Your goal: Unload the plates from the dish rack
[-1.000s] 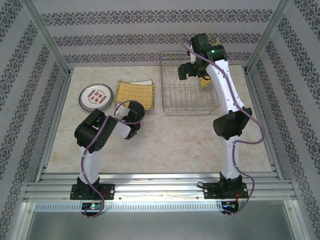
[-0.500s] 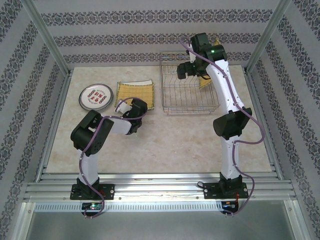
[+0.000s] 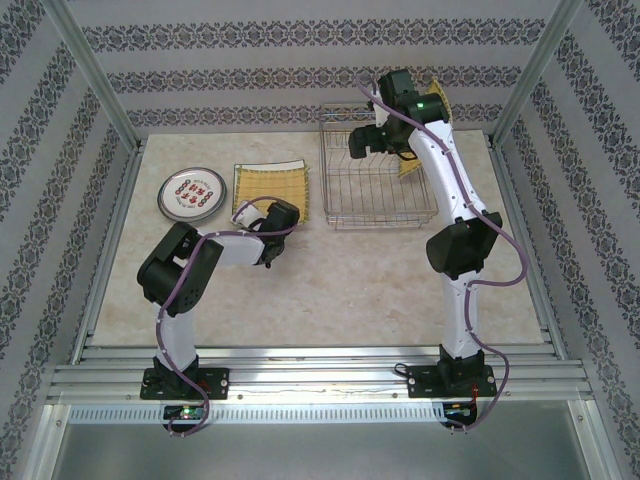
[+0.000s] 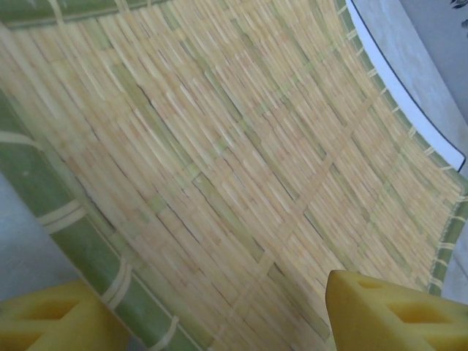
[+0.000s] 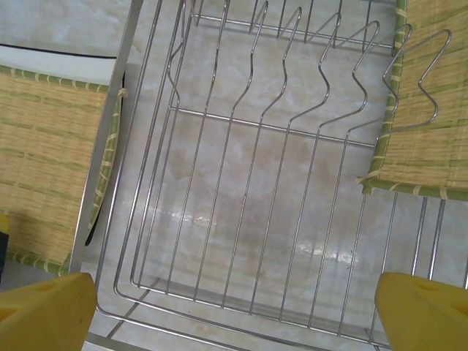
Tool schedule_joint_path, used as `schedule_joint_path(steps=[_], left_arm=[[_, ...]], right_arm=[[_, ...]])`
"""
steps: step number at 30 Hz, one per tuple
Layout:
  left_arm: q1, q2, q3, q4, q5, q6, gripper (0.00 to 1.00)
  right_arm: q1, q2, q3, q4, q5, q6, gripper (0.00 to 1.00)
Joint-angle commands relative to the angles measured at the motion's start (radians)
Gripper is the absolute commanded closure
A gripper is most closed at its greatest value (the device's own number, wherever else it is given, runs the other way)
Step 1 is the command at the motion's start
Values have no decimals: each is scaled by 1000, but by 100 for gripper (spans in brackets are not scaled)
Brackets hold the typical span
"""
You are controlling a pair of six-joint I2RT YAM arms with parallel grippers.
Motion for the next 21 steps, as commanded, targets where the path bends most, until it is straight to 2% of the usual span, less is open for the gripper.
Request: schedule_joint_path(steps=[1,10,18,21], left_arm=[[-12,-15,39,-132,-25,23,31],[-1,62,136,-163,-19,33,30],[10,68,131,-190,-7,52,29],[13,27,116,-211,-22,110,21]], right_arm=[[3,-5,-6,22,-27,17,2],[-15,-9,-16,27,-34,11,2],[-29,-31,-48,33,-33,5,2],[-34,-47,-59,34,-27,2,2]])
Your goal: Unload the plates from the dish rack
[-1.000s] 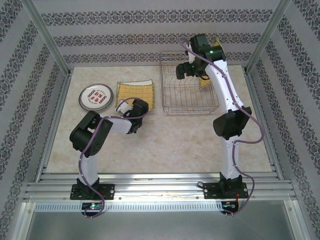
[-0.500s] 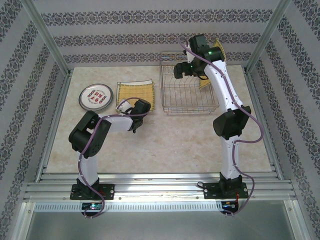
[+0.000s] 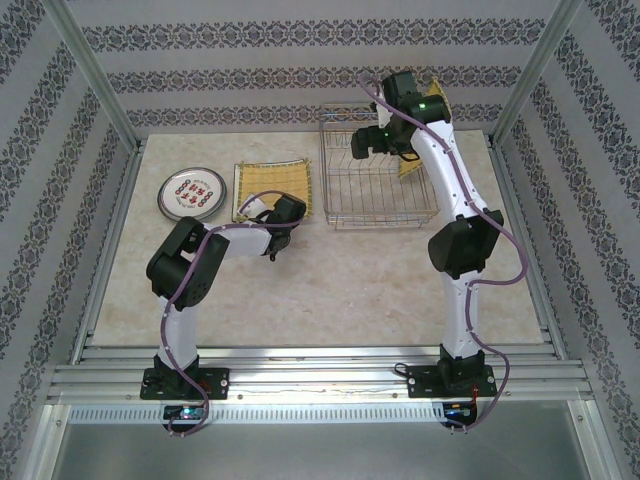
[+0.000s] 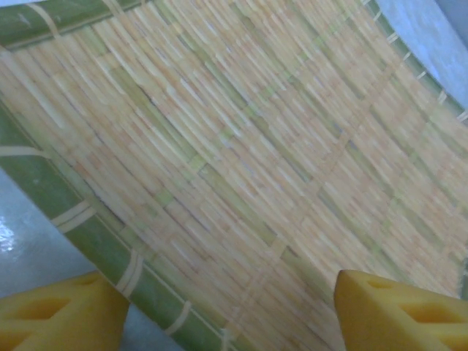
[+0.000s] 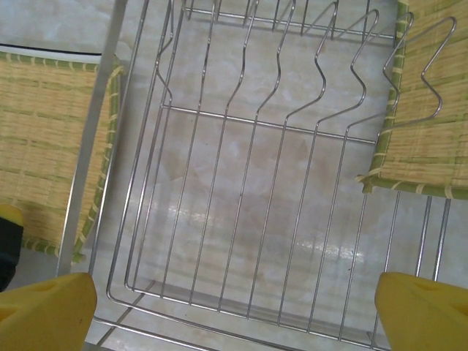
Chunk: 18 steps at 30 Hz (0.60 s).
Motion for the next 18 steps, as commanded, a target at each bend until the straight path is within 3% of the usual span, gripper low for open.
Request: schedule_joint_path(steps=[1,4,9,13,18], left_arm=[[11,-59,-11,-105,-38,90,17],[12,-133,1,-176,-77,226,1],[30,-295,18,-231,-84,557,0],[114,-416,49,-291,87,839,0],[299,-422,233,-555,367,1007,0]], right_arm=[[-12,-55,-16,6,-2,3,2],[-21,-78,-28,9,12,-5,2],[-59,-101,-17,13,45,5,2],[-102,-88,30,22,150,23,2],[-158,-28,101,38,305,33,2]])
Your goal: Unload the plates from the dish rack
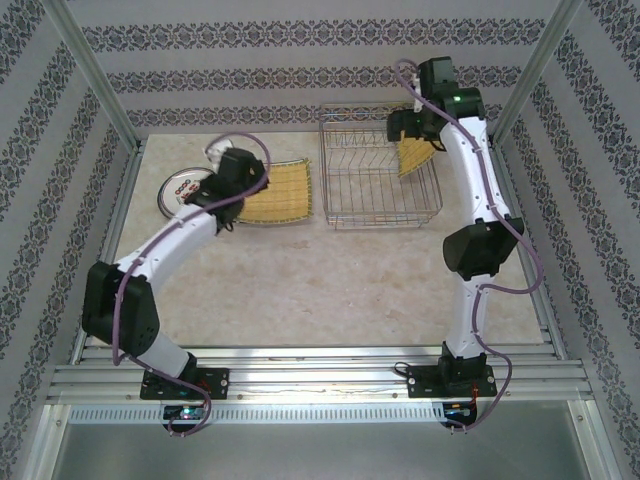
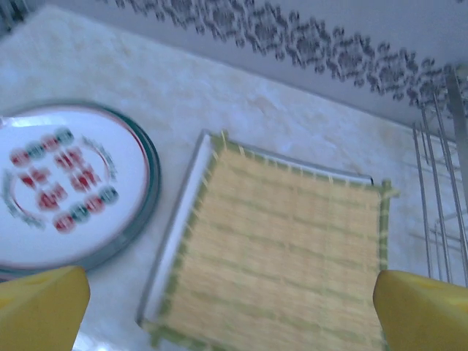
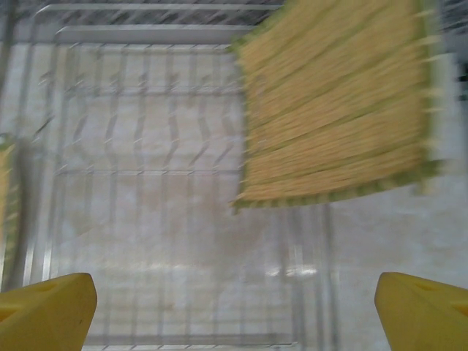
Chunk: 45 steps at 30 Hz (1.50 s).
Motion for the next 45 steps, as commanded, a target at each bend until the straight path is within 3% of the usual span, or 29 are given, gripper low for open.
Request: schedule_joint_path(steps=[1,7,11,17,20,26,34,37,45], left_arm=[[109,37,146,-295,212,234,0],[216,240,457,-562,363,342,0],[246,378,601,-630,438,365,0],[250,492,704,-641,454,371,0],[253,523,721,-640,464,369,0],[253,545,725,-637,462,368,0],[253,548,733,-638,464,365,0],[254,547,733,-642,467,363,0],[251,527,719,-641,471,355,0]], right_arm=[[-35,46,66,23,157,31,2],[-97,133,155,66,152,61,2],[-124,248,291,23,95,87,2],[-141,308,285,95,40,128,4],[-140,327,284,123,18,150,16],[-131,328,266,157,38,165,57],[-126,330,257,163,54,171,91],[-120,323,255,156,62,166,99],[-99,256,255,159,93,146,100]])
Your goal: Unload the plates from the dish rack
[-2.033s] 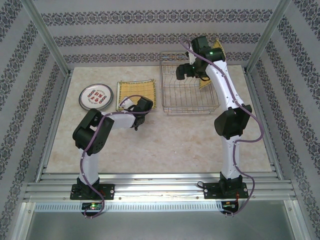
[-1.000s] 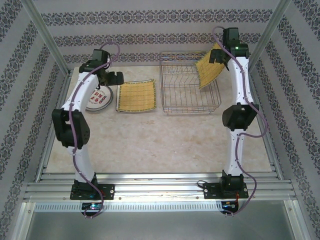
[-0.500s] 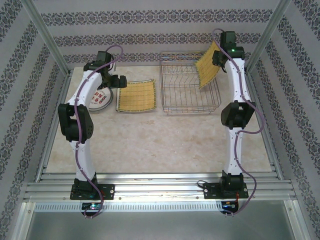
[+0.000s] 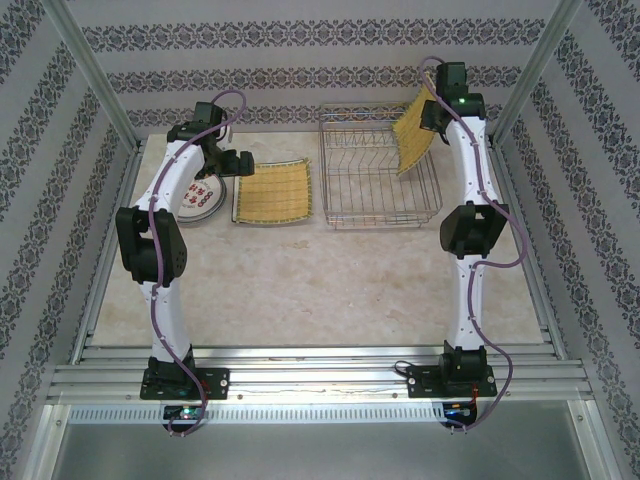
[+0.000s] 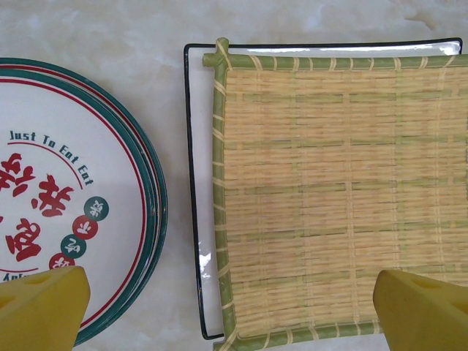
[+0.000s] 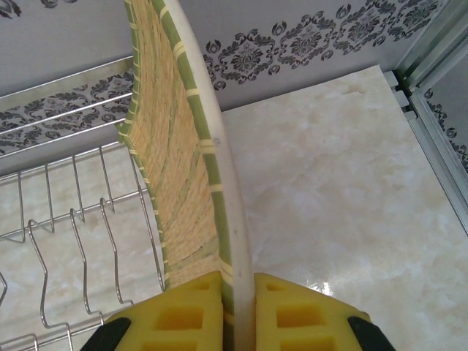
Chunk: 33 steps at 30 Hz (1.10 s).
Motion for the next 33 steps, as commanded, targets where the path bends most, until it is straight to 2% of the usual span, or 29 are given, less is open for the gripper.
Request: schedule_joint_path(steps=[1,15,20,23,26,33], left_arm=[[11,-9,15,-31,6,10,0],[-4,-98,-93,2,-4,0,0],[-8,-138,-132,15,-3,-1,0],[-12,-159,-156,27,-1,-4,0],[-13,-172,-171,35,1,-6,0],[-19,-209,-202,47,6,-4,0]], right_arm=[[18,-87,-1,8,29,-16,100],[78,-309,-8,-36,153,-101,100],[107,-398,-71,-36,146,-104,100],[125,-479,-186,9,84,-79,100],[135,-565,-334,80,-32,-34,100],[136,-777,-761,343,-369,106,100]])
